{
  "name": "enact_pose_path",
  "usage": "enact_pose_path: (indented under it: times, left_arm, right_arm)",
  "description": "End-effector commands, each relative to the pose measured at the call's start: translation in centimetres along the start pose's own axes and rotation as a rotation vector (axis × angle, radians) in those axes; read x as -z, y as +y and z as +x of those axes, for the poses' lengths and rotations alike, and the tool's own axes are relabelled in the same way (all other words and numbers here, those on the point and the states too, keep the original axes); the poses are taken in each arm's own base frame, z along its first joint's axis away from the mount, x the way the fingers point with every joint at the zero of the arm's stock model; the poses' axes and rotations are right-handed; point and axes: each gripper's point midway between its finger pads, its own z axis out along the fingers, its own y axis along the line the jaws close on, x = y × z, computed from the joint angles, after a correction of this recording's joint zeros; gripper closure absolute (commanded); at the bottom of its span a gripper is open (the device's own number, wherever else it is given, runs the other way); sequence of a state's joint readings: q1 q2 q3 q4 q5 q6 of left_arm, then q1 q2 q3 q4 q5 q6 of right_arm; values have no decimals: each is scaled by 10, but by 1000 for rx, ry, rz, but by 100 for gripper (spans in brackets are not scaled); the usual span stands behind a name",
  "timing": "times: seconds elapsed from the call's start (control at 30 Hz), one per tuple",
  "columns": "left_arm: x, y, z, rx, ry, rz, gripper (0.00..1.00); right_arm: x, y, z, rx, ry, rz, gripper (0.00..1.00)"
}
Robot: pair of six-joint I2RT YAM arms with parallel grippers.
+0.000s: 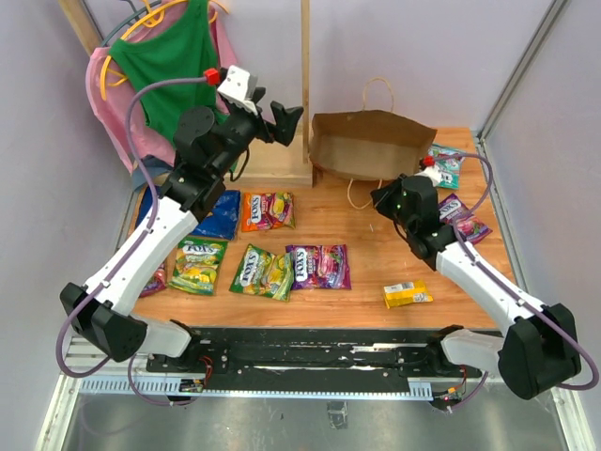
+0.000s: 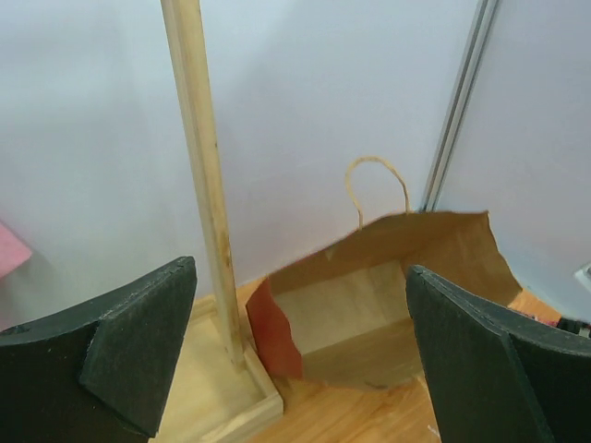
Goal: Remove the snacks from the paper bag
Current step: Adjust the paper bag at the center of the board.
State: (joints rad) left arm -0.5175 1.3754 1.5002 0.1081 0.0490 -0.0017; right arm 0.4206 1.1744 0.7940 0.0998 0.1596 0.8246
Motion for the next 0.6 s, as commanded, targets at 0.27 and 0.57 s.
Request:
enact_pose_path:
  times: [0.27,0.57]
  left_arm:
    - [10,14,35,-1,42,-67,0]
    - [18,26,54,-19,84,-98,0]
  right_arm:
    - [-22,30,-74,17,-128,-13,99]
    - [-45,45,-94,37,-112,-65,87]
